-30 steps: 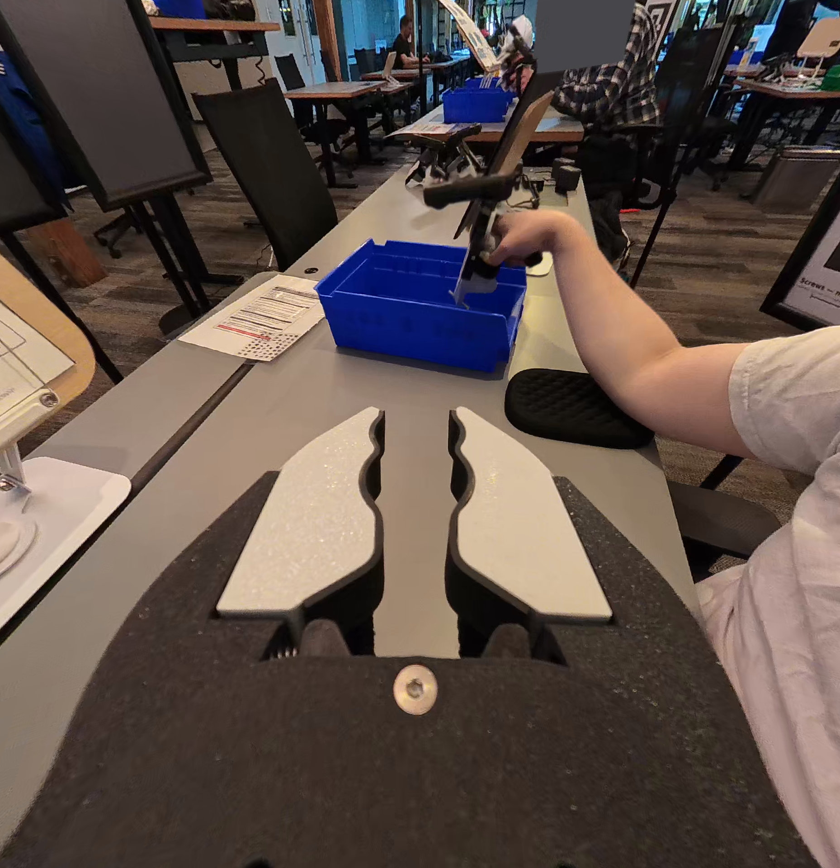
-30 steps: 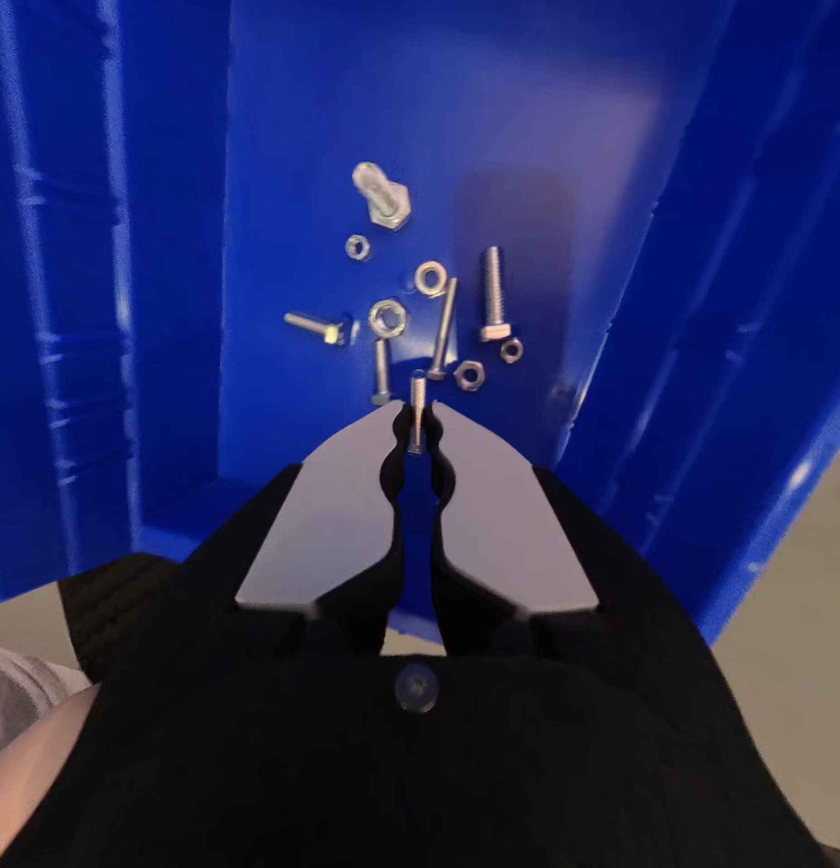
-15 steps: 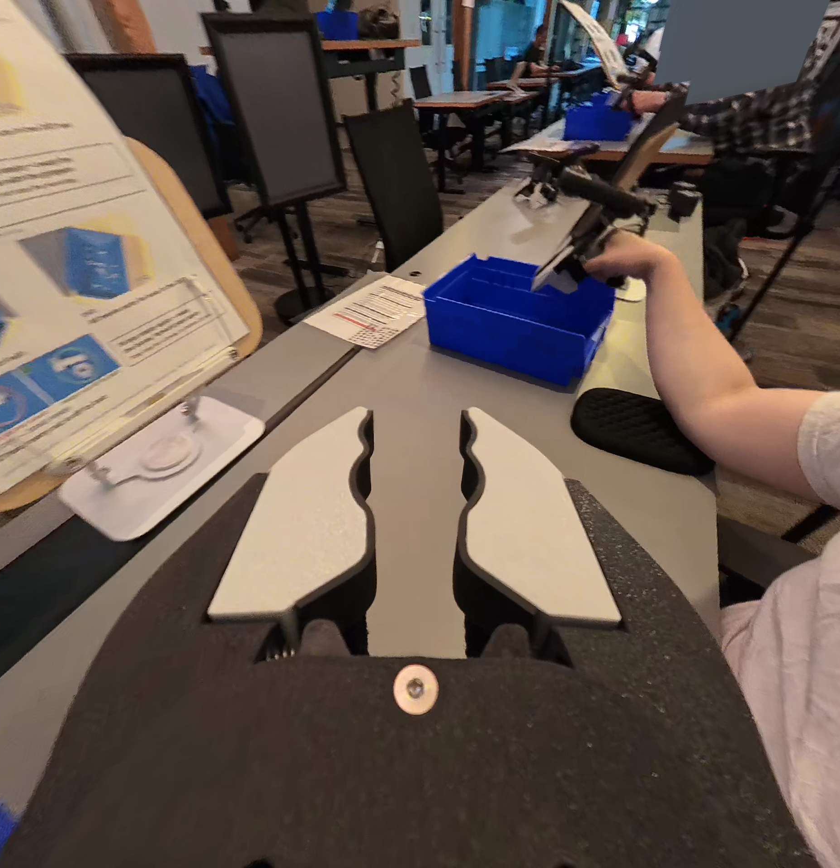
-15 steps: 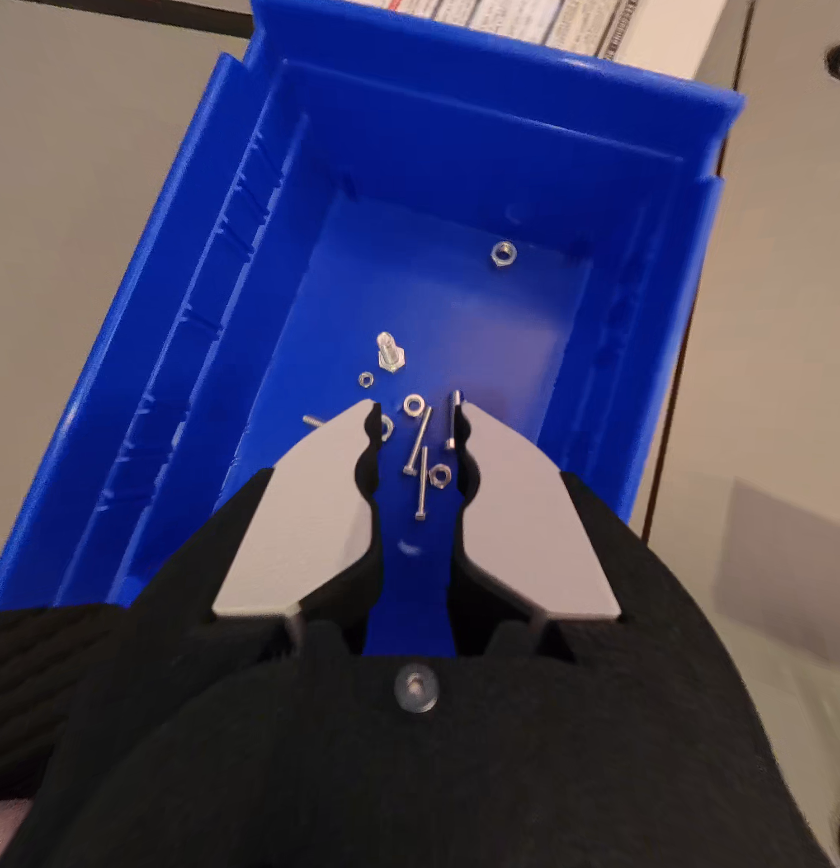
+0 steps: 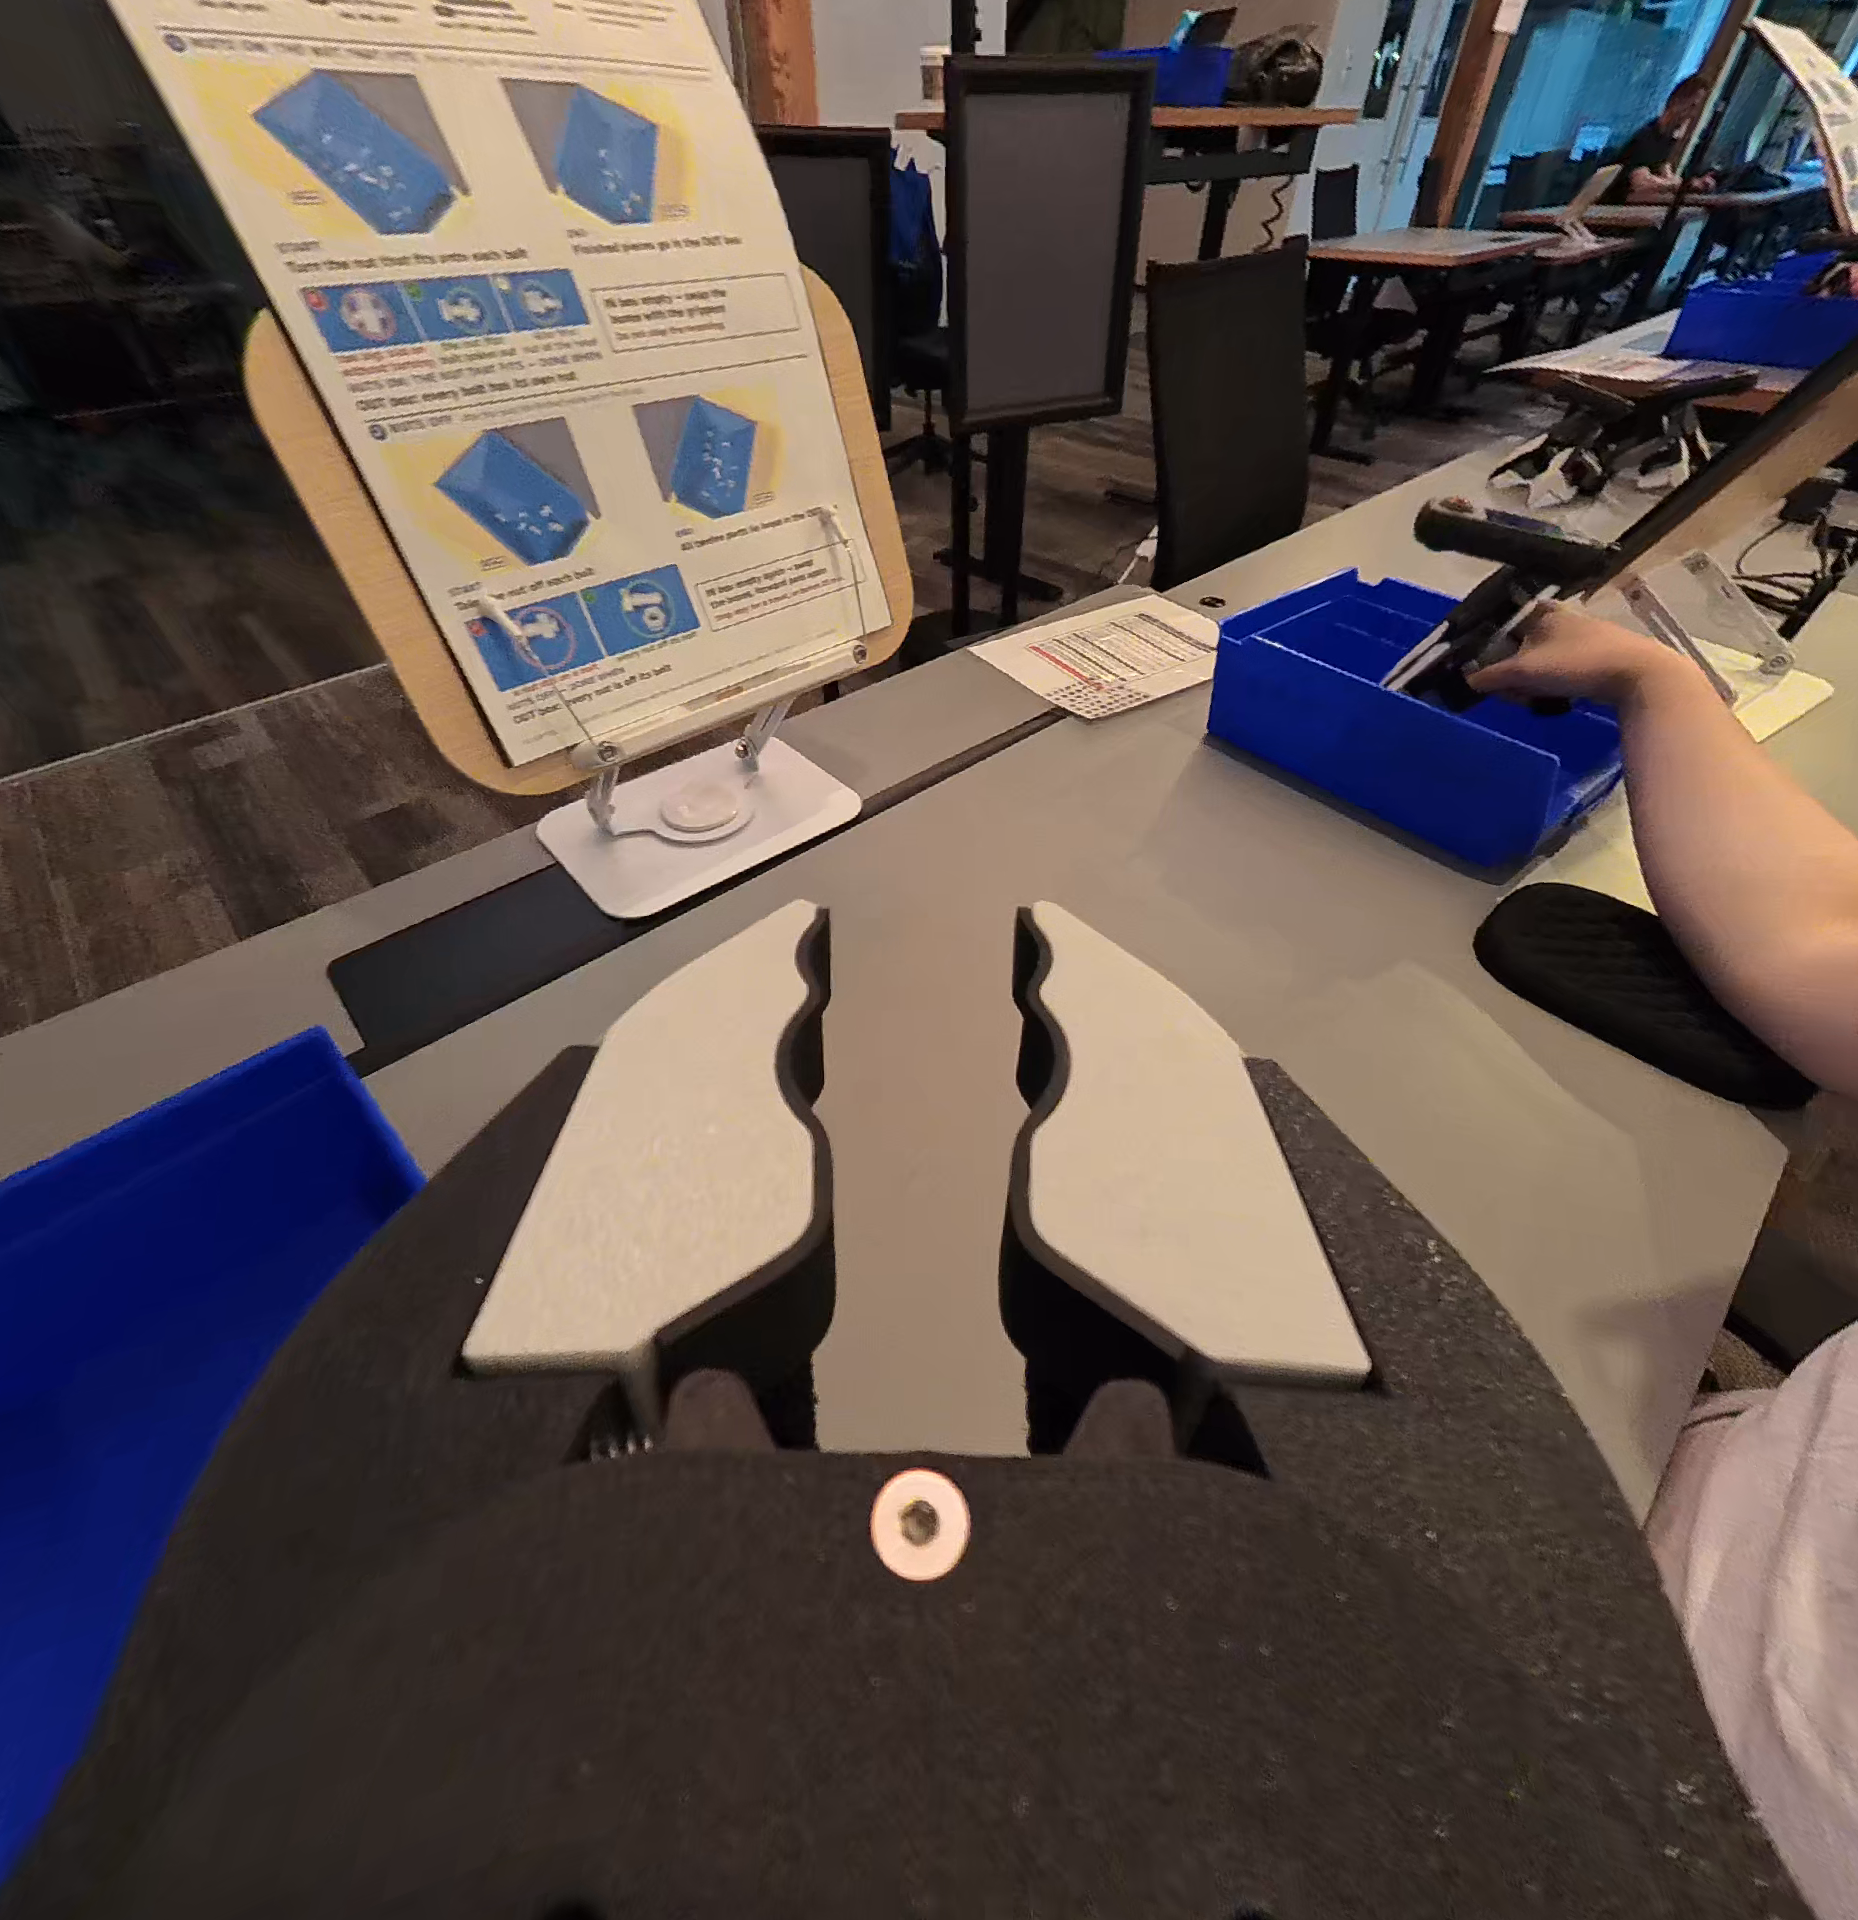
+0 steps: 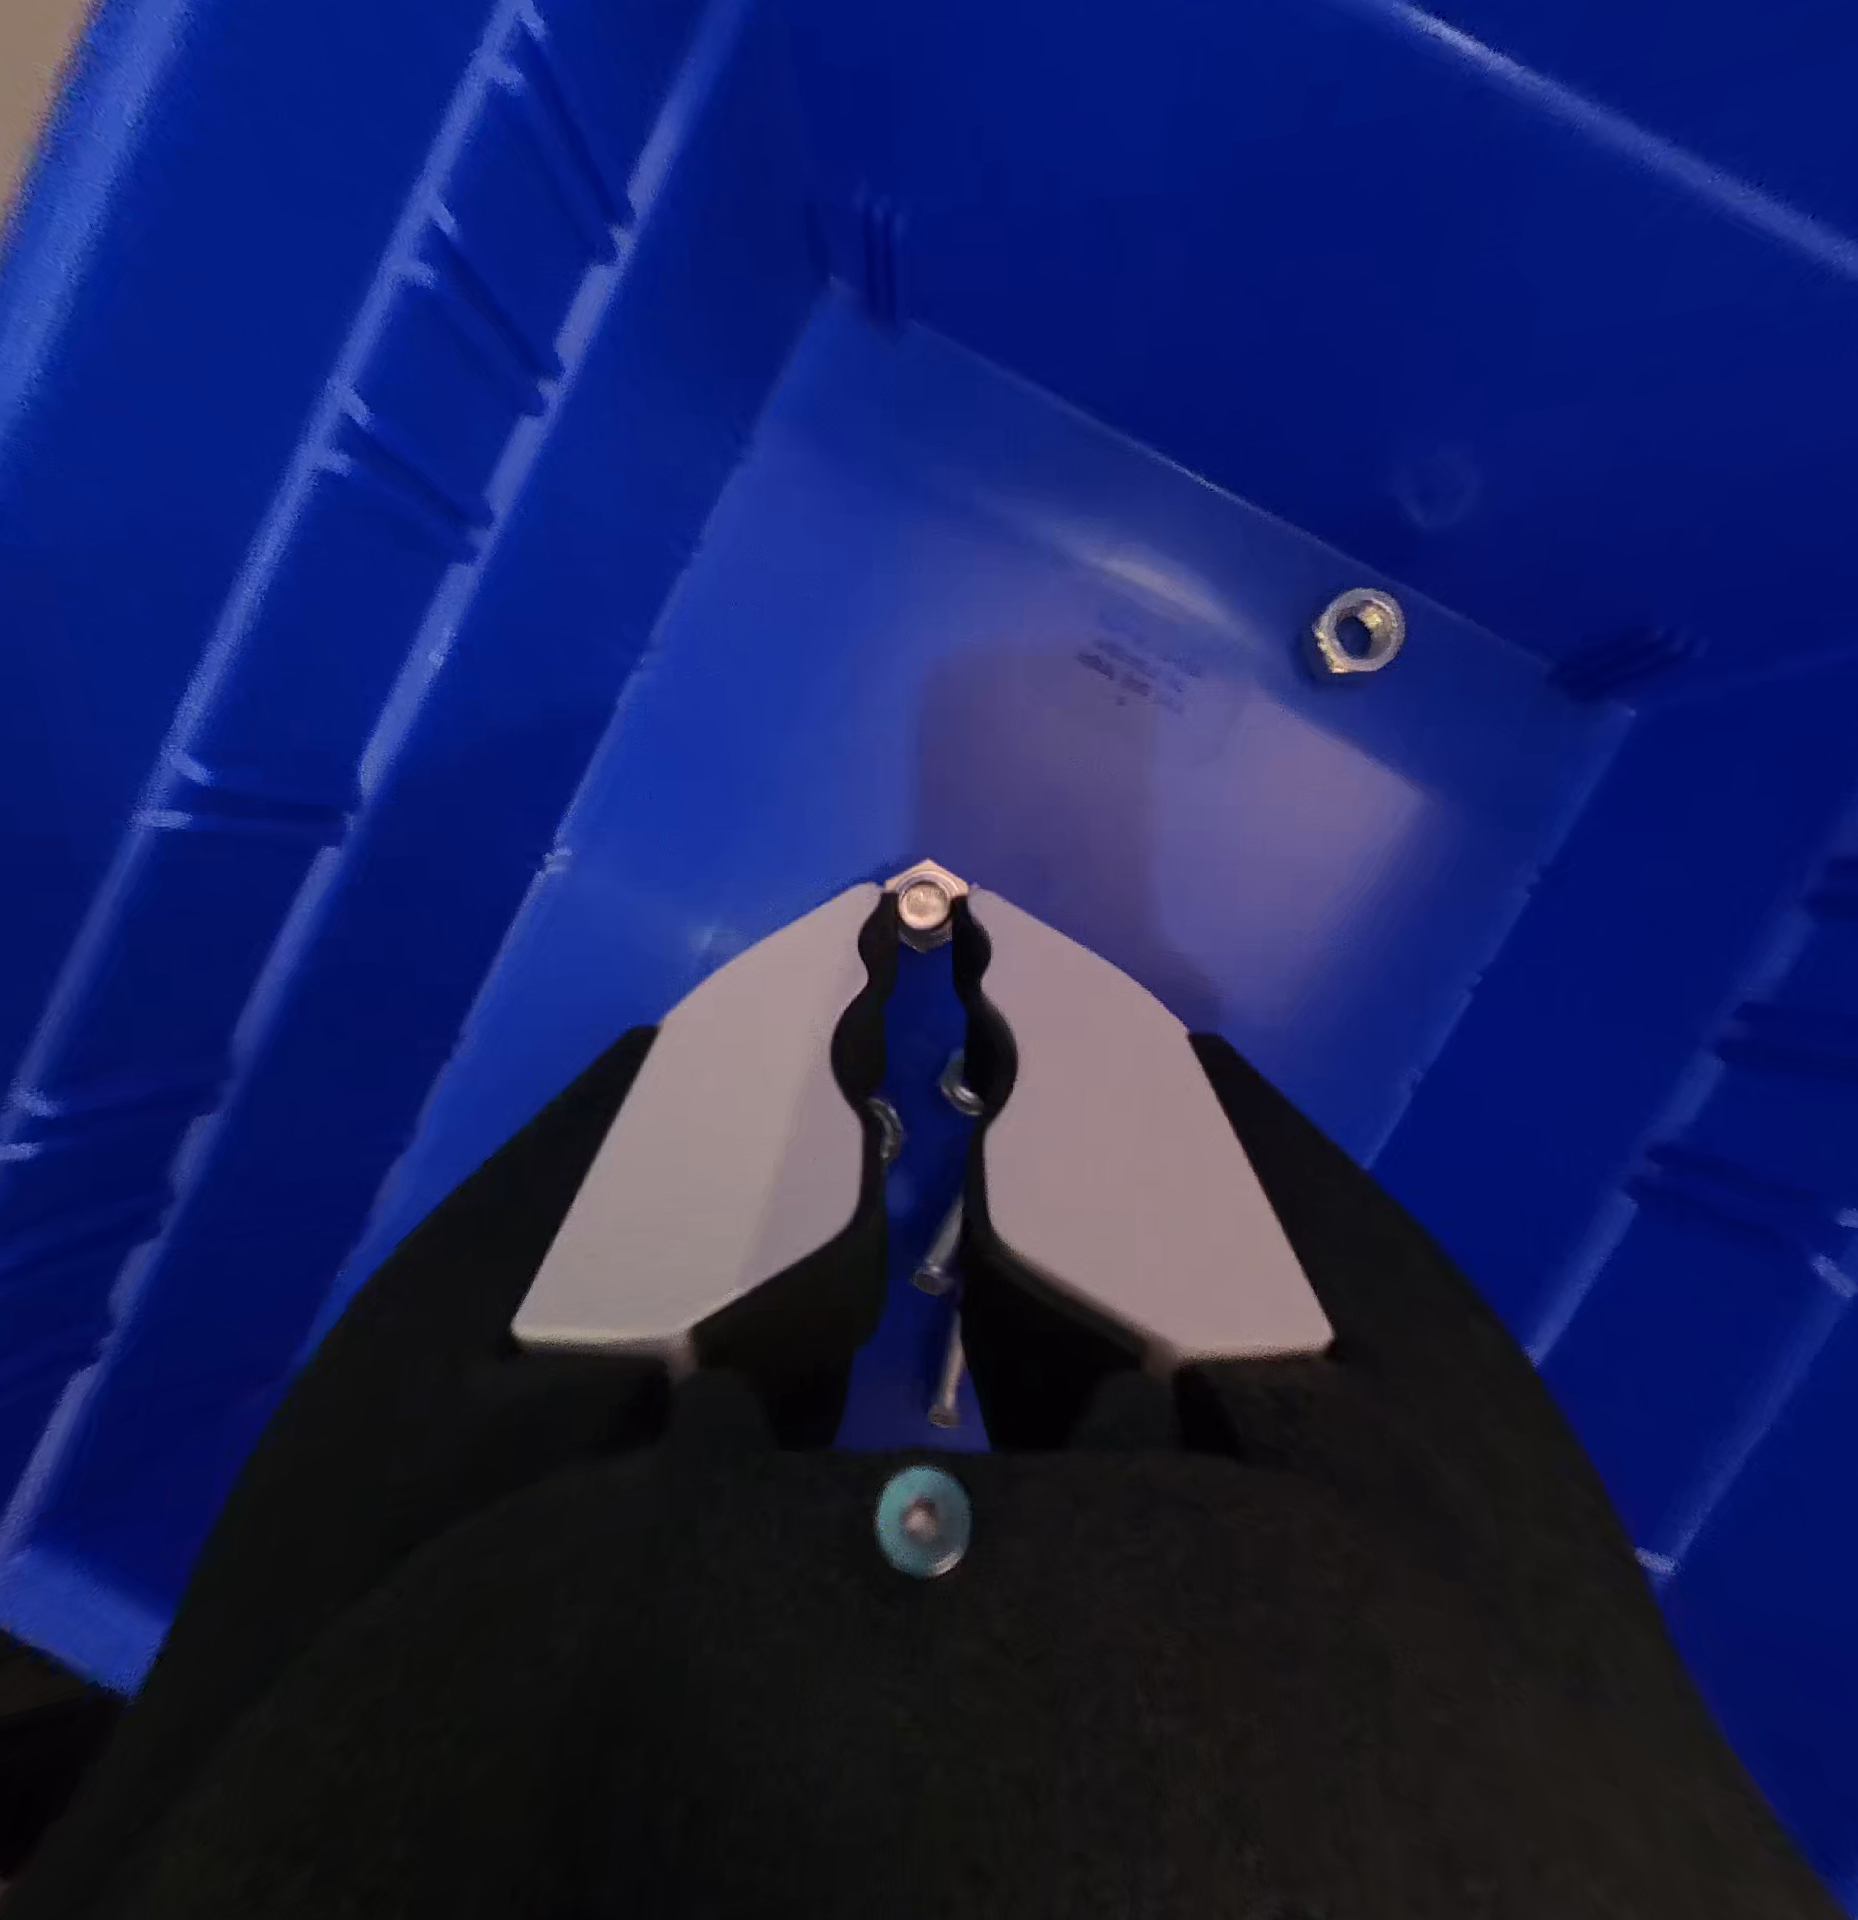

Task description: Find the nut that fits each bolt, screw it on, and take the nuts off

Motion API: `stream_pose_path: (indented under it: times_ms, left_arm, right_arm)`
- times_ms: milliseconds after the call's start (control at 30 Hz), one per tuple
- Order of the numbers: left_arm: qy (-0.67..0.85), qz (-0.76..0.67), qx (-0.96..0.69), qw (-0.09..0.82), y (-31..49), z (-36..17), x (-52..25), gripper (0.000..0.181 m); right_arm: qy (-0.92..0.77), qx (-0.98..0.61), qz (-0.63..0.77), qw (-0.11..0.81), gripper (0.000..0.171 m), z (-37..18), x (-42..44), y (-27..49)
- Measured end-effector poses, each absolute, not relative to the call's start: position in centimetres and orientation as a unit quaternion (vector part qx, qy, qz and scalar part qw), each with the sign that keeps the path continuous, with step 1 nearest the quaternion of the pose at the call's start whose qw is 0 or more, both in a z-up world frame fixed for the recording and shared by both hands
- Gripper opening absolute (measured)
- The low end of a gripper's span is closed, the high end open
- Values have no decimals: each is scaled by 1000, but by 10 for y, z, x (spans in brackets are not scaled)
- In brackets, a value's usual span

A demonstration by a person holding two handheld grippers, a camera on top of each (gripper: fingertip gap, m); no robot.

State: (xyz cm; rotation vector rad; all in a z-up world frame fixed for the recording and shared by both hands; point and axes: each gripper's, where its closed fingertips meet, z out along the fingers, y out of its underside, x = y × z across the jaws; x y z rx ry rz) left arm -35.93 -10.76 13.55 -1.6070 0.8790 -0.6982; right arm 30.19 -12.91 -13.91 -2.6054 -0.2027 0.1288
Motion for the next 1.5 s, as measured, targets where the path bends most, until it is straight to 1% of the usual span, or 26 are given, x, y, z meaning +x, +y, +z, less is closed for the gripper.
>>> stream_pose_path:
  times_ms: [100, 167, 233, 300, 367, 467, 500, 533, 567, 667, 700, 733, 800, 867, 967, 1033, 1067, 1133, 1200, 1333, 1433, 1467, 1500]
  left_arm:
    - [357, -302, -682, 562, -107, 136, -371, 32]
    - [348, -307, -683, 563, -107, 138, -377, 32]
    - [345, -314, -683, 562, -108, 140, -382, 31]
    - [345, -317, -682, 561, -109, 141, -384, 30]
    - [345, -314, -683, 562, -110, 140, -386, 30]
    - [346, -310, -685, 561, -110, 135, -386, 30]
    - [345, -312, -686, 559, -110, 134, -386, 30]
    - [343, -313, -688, 558, -110, 132, -386, 30]
    - [340, -313, -689, 558, -109, 131, -387, 30]
    - [330, -309, -693, 562, -106, 131, -394, 30]
    - [323, -305, -695, 565, -104, 132, -399, 31]
    - [317, -298, -699, 567, -101, 131, -405, 31]
    - [298, -265, -717, 572, -91, 127, -426, 31]
    - [270, -210, -745, 573, -76, 119, -458, 32]
    - [213, -110, -805, 543, -48, 92, -526, 36]
    - [162, -53, -829, 533, -30, 76, -573, 38]
    - [140, -32, -834, 532, -23, 69, -593, 44]
    - [96, 4, -846, 525, -13, 51, -626, 50]
    - [68, 7, -863, 500, -5, 25, -641, 58]
    - [54, -14, -918, 393, 5, -46, -646, 73]
    - [60, -11, -931, 360, 16, -80, -648, 72]
    - [62, -22, -932, 358, 20, -87, -645, 62]
    - [61, -28, -931, 358, 23, -92, -644, 46]
  right_arm:
    - [-39, -952, 121, 280, 10, -125, 288, -124]
    - [-7, -939, 202, 280, 9, -115, 273, -123]
    - [27, -926, 278, 253, 10, -113, 261, -124]
    - [70, -921, 322, 208, 9, -118, 258, -126]
    - [95, -927, 320, 174, 9, -128, 265, -126]
    - [107, -942, 273, 164, 11, -141, 284, -121]
    - [106, -942, 271, 170, 18, -141, 286, -119]
    - [104, -942, 265, 177, 28, -139, 287, -117]
    - [98, -945, 251, 188, 32, -136, 290, -116]
    - [81, -948, 184, 247, 34, -113, 302, -113]
    - [76, -946, 157, 273, 37, -100, 306, -113]
    - [69, -943, 127, 301, 41, -85, 310, -113]
    - [36, -929, 77, 361, 41, -45, 308, -117]
    - [-10, -897, 35, 440, 45, 4, 294, -122]
    - [-55, -850, 41, 522, 45, 70, 257, -139]
    - [-75, -819, 60, 566, 43, 103, 231, -146]
    - [-86, -803, 72, 586, 41, 115, 217, -149]
    - [-110, -779, 94, 610, 39, 128, 191, -151]
    - [-123, -772, 94, 616, 38, 129, 174, -151]
    - [-134, -780, 73, 607, 36, 119, 155, -146]
    - [-138, -796, 70, 586, 36, 109, 144, -143]
    - [-140, -802, 69, 577, 36, 106, 141, -144]
    - [-142, -807, 65, 570, 36, 103, 140, -145]
